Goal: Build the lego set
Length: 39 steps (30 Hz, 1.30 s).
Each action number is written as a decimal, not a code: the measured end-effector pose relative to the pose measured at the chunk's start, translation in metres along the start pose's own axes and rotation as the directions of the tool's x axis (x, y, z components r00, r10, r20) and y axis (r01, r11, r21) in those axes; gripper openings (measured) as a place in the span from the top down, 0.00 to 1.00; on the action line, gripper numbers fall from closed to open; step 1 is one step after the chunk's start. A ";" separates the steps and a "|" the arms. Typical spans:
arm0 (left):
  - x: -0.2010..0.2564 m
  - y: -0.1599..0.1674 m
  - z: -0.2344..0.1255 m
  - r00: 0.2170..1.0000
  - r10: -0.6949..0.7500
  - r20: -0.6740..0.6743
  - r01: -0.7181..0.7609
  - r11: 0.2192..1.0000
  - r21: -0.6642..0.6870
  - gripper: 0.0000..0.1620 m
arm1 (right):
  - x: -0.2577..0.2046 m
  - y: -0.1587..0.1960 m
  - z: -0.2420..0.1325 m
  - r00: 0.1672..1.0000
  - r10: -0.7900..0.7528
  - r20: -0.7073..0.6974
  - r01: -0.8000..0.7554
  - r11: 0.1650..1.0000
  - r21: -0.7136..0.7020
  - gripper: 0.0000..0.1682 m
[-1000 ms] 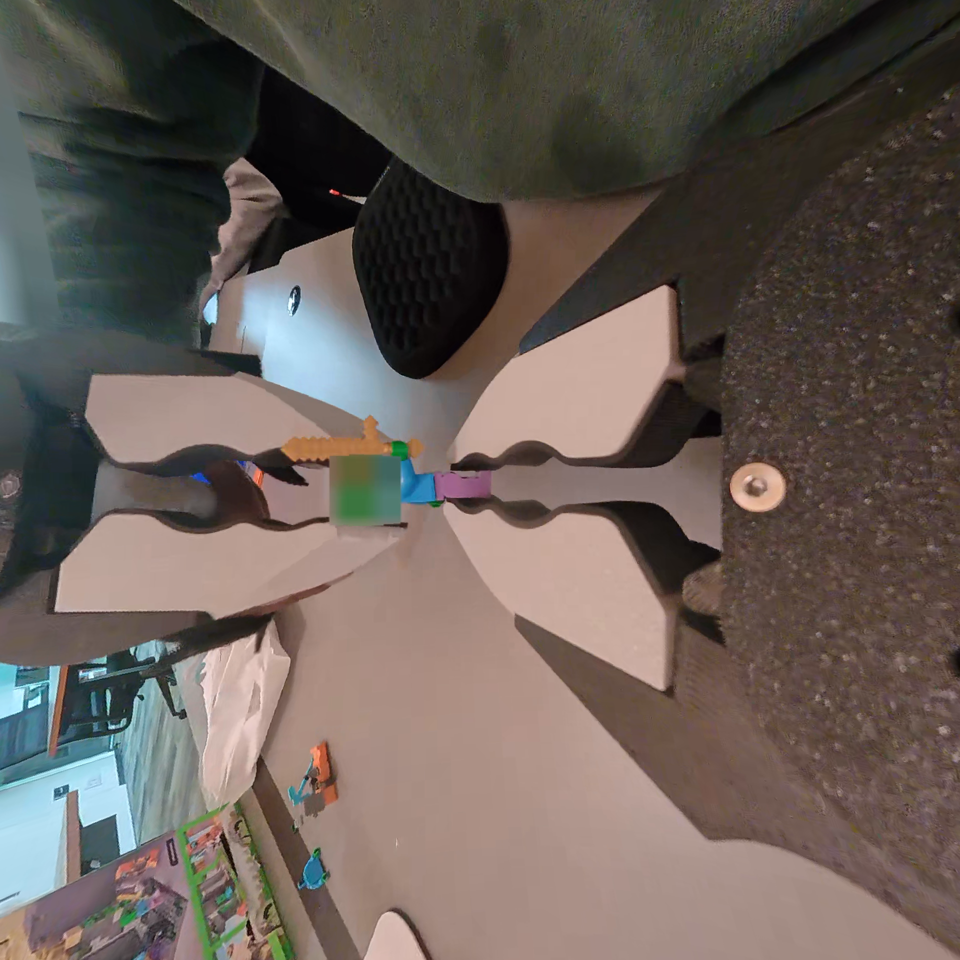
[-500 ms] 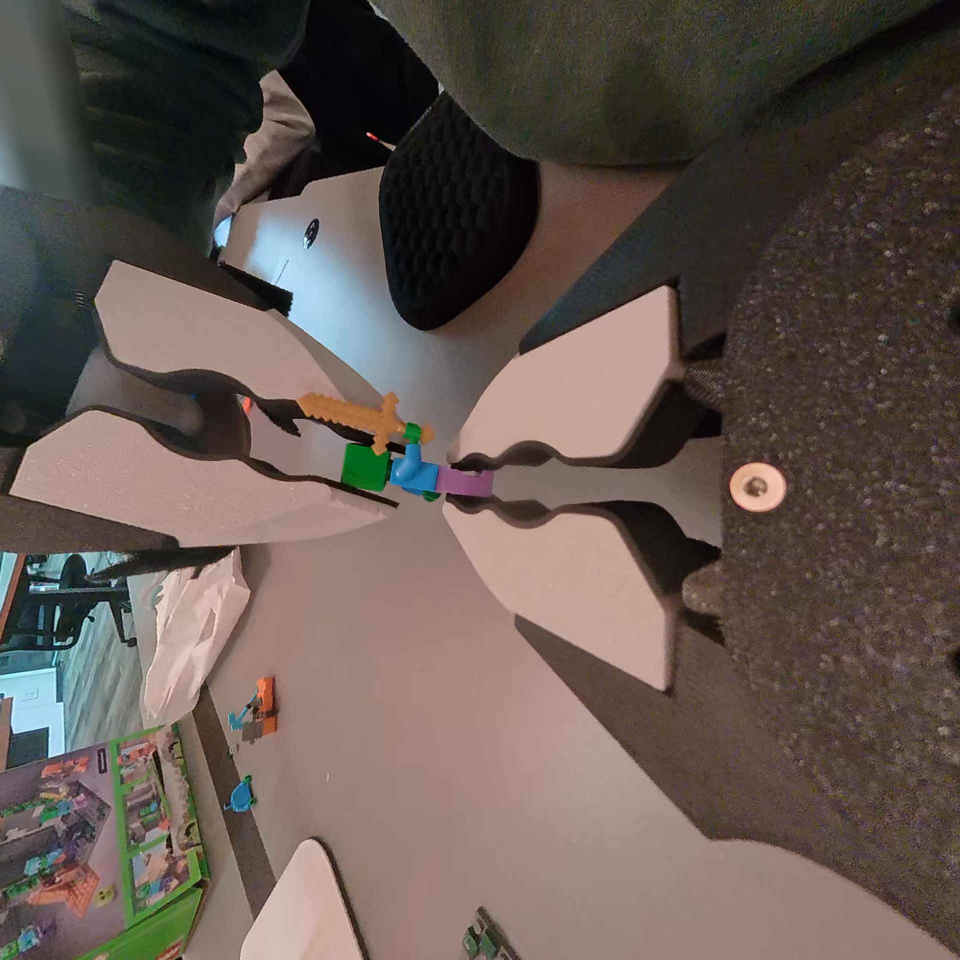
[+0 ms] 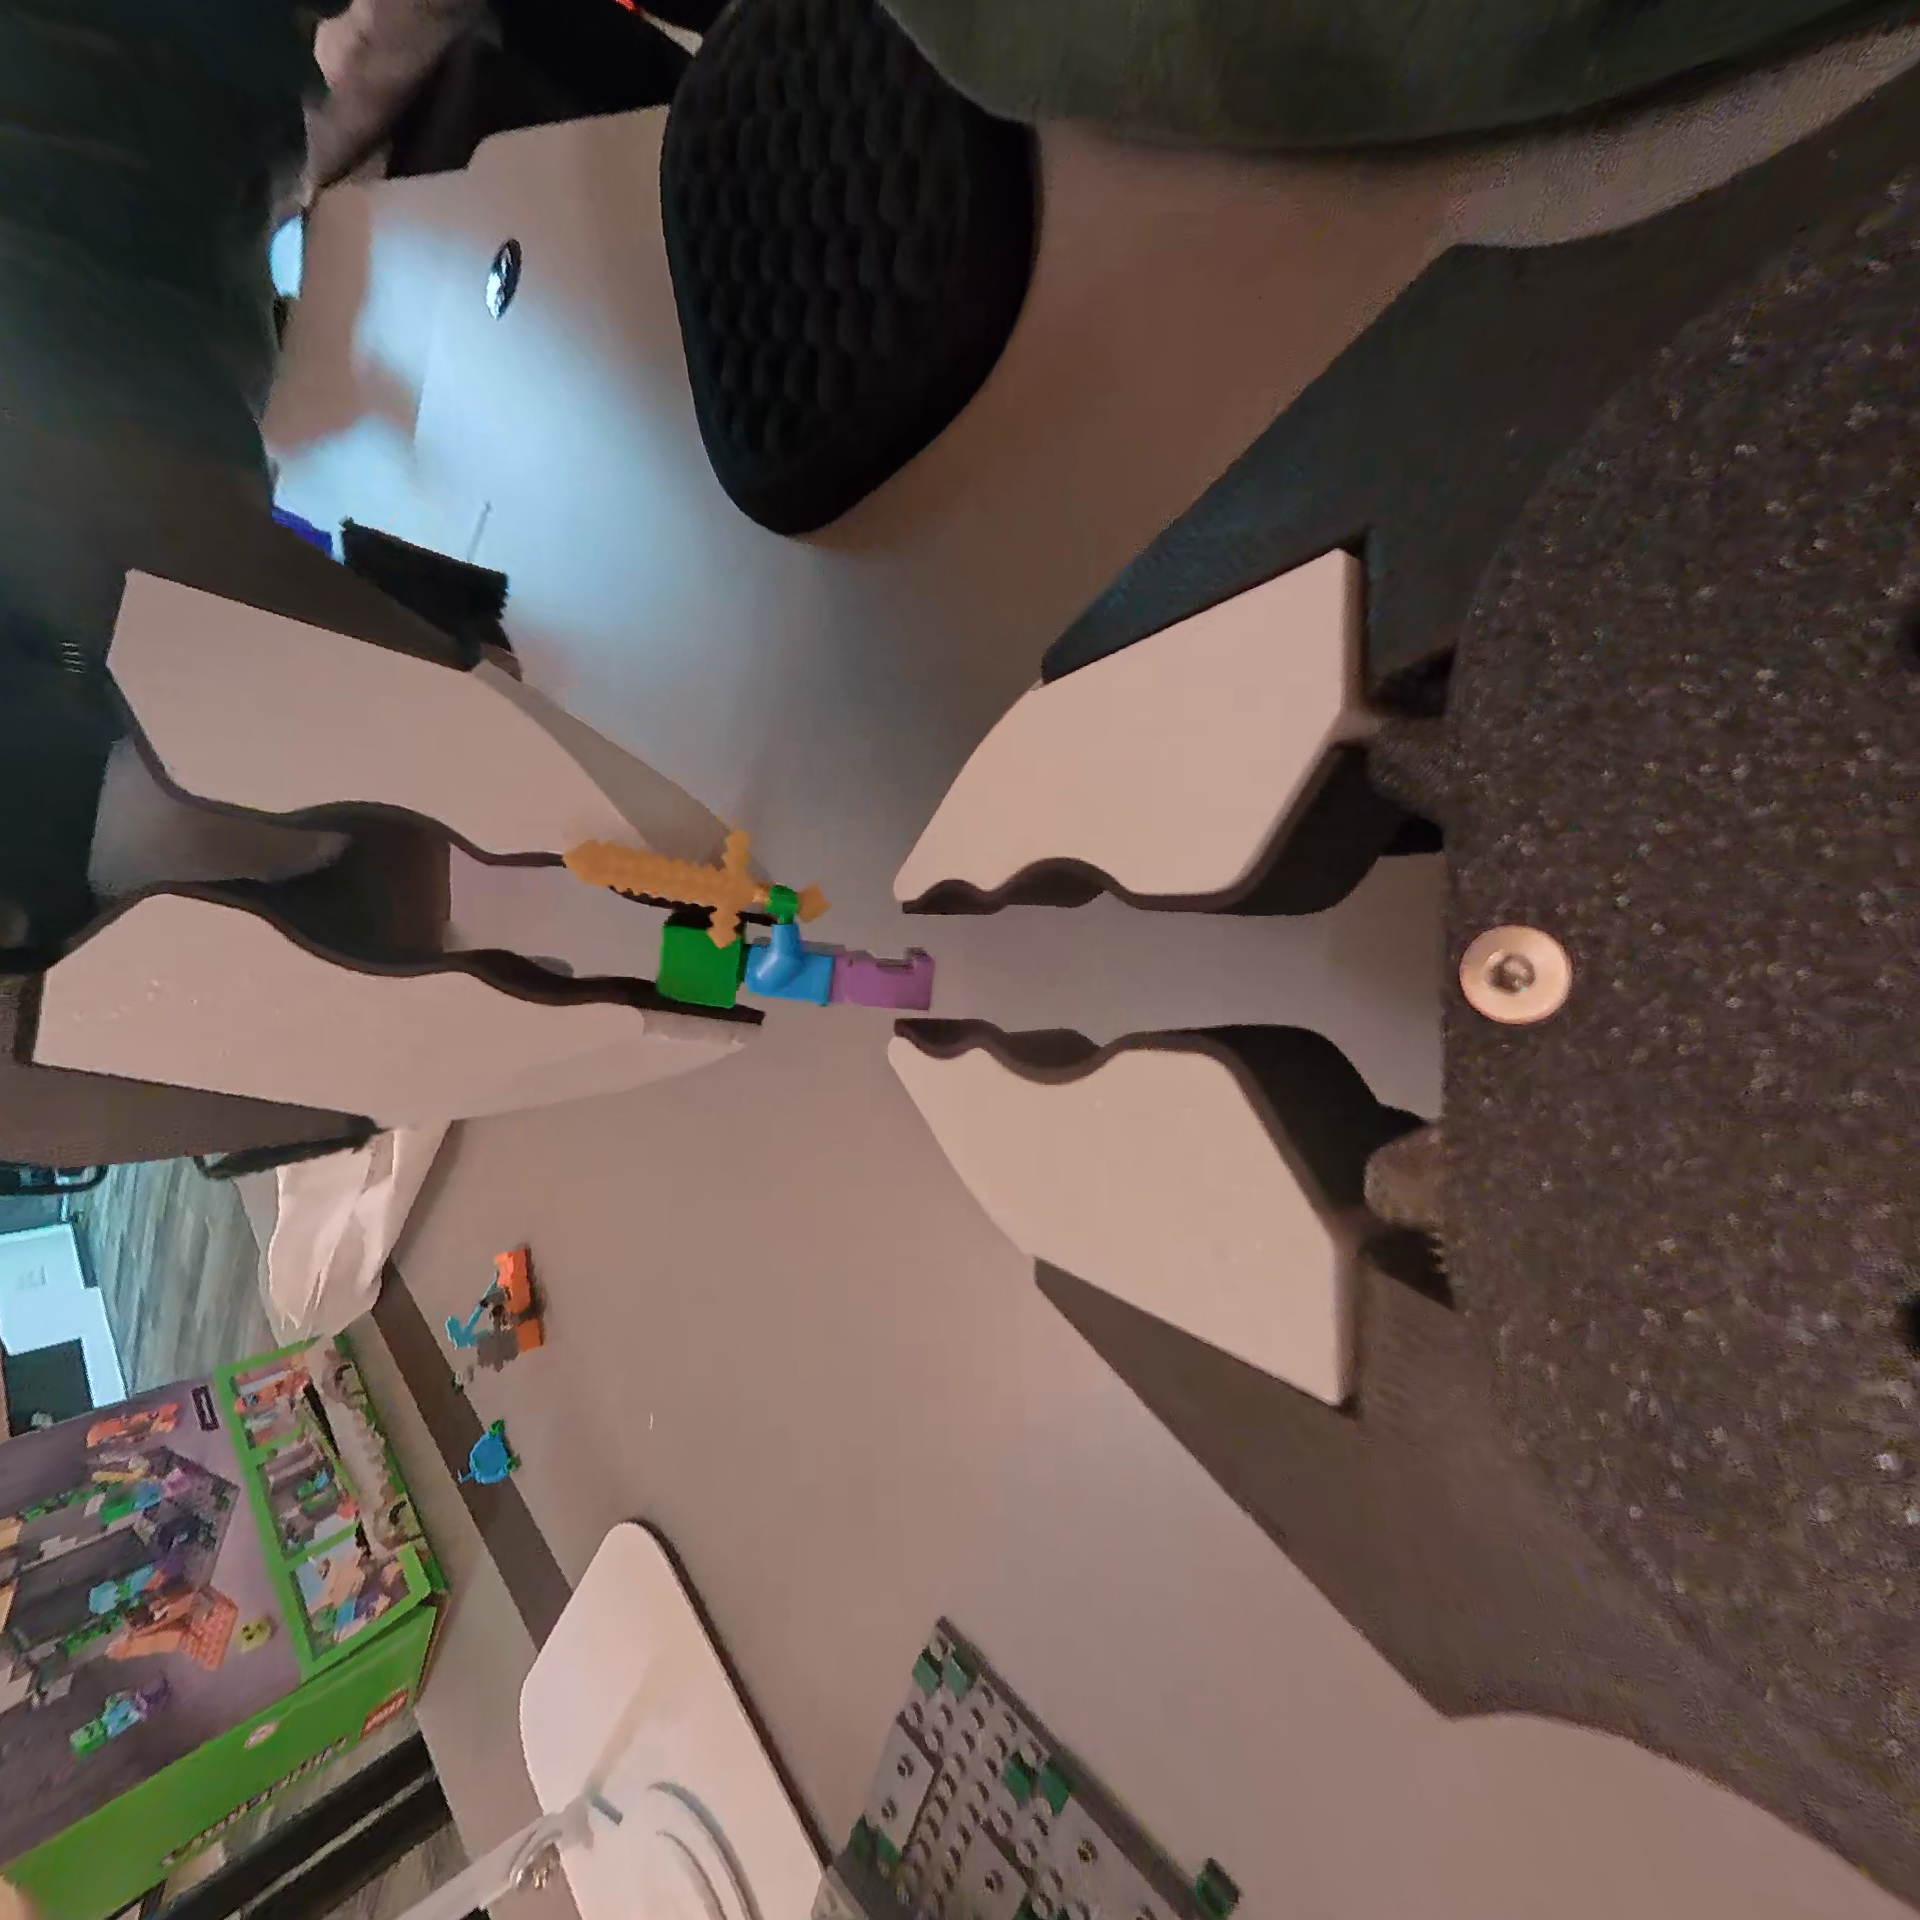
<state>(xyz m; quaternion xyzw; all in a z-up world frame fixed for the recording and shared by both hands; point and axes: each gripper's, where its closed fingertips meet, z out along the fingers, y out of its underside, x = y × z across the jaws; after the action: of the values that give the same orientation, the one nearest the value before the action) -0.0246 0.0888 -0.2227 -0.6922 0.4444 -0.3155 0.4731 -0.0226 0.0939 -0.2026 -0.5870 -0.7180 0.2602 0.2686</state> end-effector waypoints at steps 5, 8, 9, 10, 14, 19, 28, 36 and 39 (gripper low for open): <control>-0.013 0.005 -0.002 0.997 0.019 0.070 -0.018 0.999 -0.027 0.91 | 0.019 0.019 -0.020 0.999 0.028 -0.018 -0.030 0.996 -0.079 0.91; -0.017 0.009 -0.001 0.996 0.025 0.089 -0.022 0.999 -0.044 0.92 | 0.047 0.041 -0.044 0.997 0.055 -0.049 -0.063 0.982 -0.178 0.91; -0.018 0.010 0.000 0.995 0.029 0.093 -0.024 0.998 -0.050 0.93 | 0.059 0.050 -0.053 0.996 0.068 -0.060 -0.080 0.972 -0.219 0.91; -0.018 0.012 0.000 0.995 0.031 0.093 -0.026 0.998 -0.057 0.93 | 0.073 0.059 -0.063 0.993 0.083 -0.079 -0.100 0.962 -0.254 0.91; -0.019 0.016 0.002 0.994 0.042 0.096 -0.035 0.997 -0.074 0.94 | 0.135 0.097 -0.097 0.976 0.164 -0.146 -0.207 0.908 -0.363 0.91; -0.027 0.023 0.003 0.987 0.072 0.142 -0.057 0.993 -0.105 0.95 | 0.200 0.147 -0.109 0.950 0.240 -0.201 -0.306 0.849 -0.431 0.91; -0.072 0.038 -0.008 0.940 0.055 0.336 0.001 0.986 -0.165 1.00 | 0.250 0.191 -0.074 0.955 0.223 -0.198 -0.295 0.797 -0.526 0.91; -0.084 0.039 -0.013 0.931 0.065 0.359 -0.006 0.986 -0.164 1.00 | 0.257 0.197 -0.061 0.967 0.207 -0.148 -0.254 0.784 -0.566 0.91; -0.083 0.039 -0.013 0.935 0.060 0.350 -0.003 0.987 -0.161 1.00 | 0.256 0.199 -0.060 0.970 0.203 -0.135 -0.243 0.773 -0.586 0.90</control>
<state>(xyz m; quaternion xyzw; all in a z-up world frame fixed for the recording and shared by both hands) -0.0818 0.1539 -0.2562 -0.7657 0.3867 -0.1421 0.4939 0.1168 0.3843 -0.2759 -0.7306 -0.6795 0.0313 0.0595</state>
